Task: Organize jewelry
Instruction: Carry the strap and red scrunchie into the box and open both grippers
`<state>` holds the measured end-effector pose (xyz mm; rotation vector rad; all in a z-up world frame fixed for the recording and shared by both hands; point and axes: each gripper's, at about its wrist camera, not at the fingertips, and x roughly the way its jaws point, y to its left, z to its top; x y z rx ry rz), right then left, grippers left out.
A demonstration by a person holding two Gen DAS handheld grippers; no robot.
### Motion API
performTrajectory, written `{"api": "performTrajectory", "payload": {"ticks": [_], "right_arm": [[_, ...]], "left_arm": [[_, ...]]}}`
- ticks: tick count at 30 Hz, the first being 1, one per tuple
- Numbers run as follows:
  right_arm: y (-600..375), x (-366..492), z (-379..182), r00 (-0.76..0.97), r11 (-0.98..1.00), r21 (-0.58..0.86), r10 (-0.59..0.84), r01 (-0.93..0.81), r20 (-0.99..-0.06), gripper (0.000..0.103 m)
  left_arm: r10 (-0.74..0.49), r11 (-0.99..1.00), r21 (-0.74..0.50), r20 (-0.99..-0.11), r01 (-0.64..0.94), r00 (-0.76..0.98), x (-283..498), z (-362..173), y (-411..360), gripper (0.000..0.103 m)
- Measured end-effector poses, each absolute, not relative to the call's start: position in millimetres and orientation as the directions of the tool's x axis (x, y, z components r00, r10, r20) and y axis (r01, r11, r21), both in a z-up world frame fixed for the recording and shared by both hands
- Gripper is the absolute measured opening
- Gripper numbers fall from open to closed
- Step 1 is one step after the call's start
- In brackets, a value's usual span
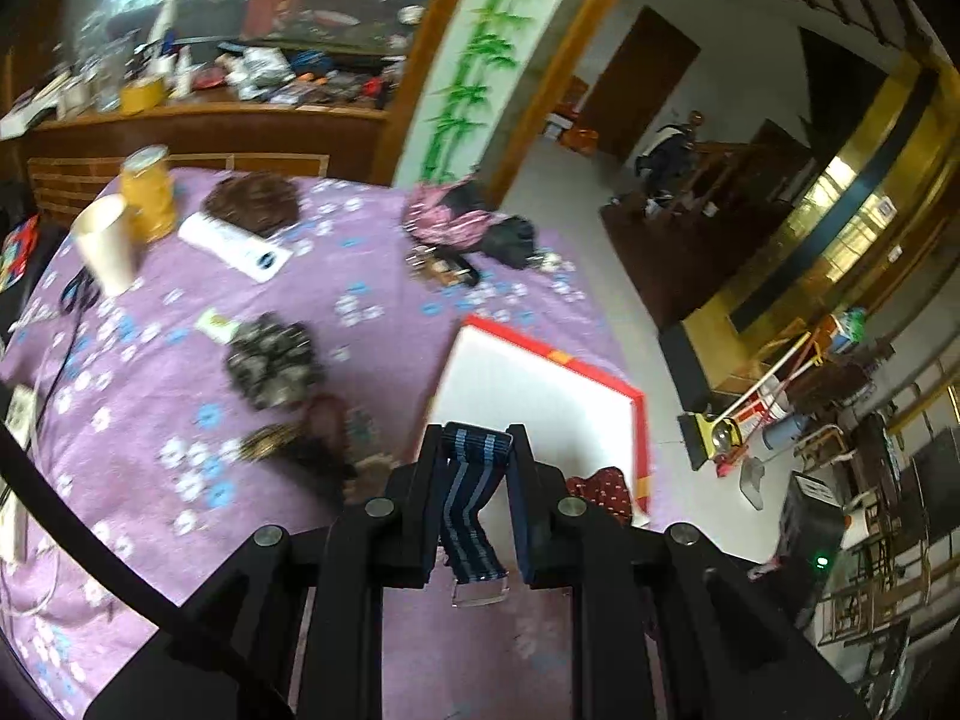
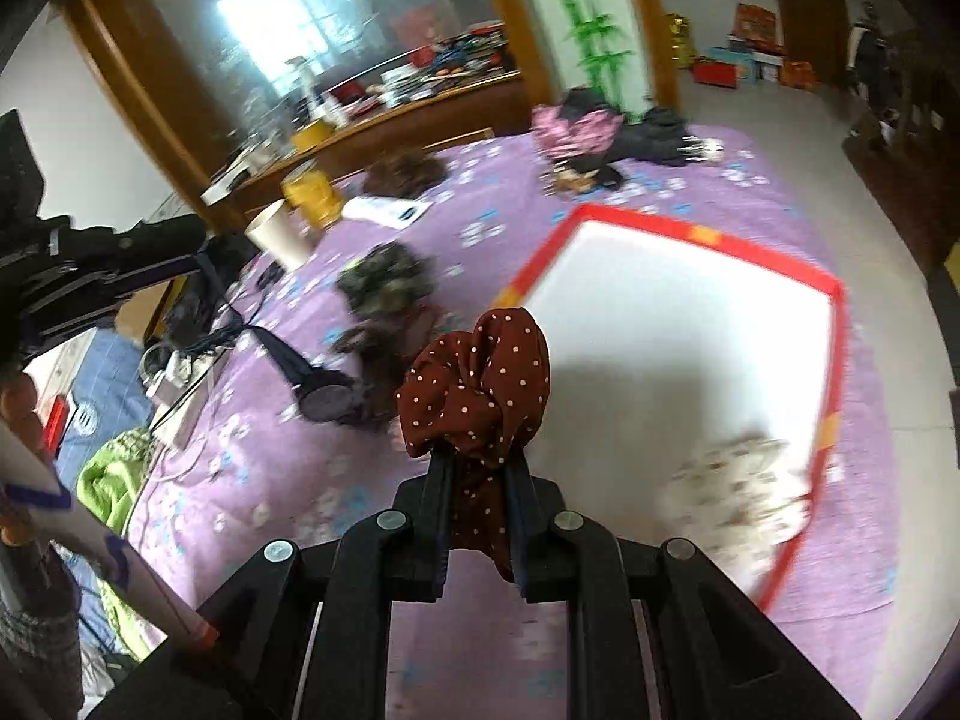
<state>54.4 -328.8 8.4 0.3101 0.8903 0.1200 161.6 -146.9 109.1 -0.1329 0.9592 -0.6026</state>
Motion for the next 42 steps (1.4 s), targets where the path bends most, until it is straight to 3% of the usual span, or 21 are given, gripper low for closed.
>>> {"api": "performTrajectory", "payload": {"ticks": [9,19,33,36,38,40,42], "right_arm": [[-395,71,-3,0.631,0.951,0.288,0.155,0.113,-0.760,0.016],[-440,105,-30,0.601,0.953,0.240,0.083,0.185,-0.795,0.016],[-452,131,-70,0.531,0.956,0.181,0.032,0.232,-0.847,0.019],[-454,131,-70,0.533,0.956,0.170,0.017,0.240,-0.846,0.023],[-457,131,-69,0.533,0.953,0.171,0.011,0.251,-0.846,0.034],[-459,130,-67,0.537,0.949,0.172,0.004,0.263,-0.843,0.057],[-461,129,-64,0.543,0.946,0.178,0.002,0.271,-0.840,0.062]], "left_arm": [[-0.559,0.804,-0.394,-0.757,0.446,0.340,191,83,-225,0.018],[-0.430,0.865,-0.290,-0.848,0.410,0.308,239,16,-269,0.018],[-0.294,0.907,-0.160,-0.903,0.390,0.313,267,-38,-291,0.019],[-0.277,0.917,-0.151,-0.906,0.369,0.320,268,-45,-290,0.023],[-0.282,0.919,-0.162,-0.907,0.360,0.311,269,-48,-288,0.040],[-0.299,0.917,-0.183,-0.904,0.354,0.307,267,-47,-285,0.049],[-0.318,0.913,-0.204,-0.898,0.352,0.304,263,-43,-282,0.052]]}}
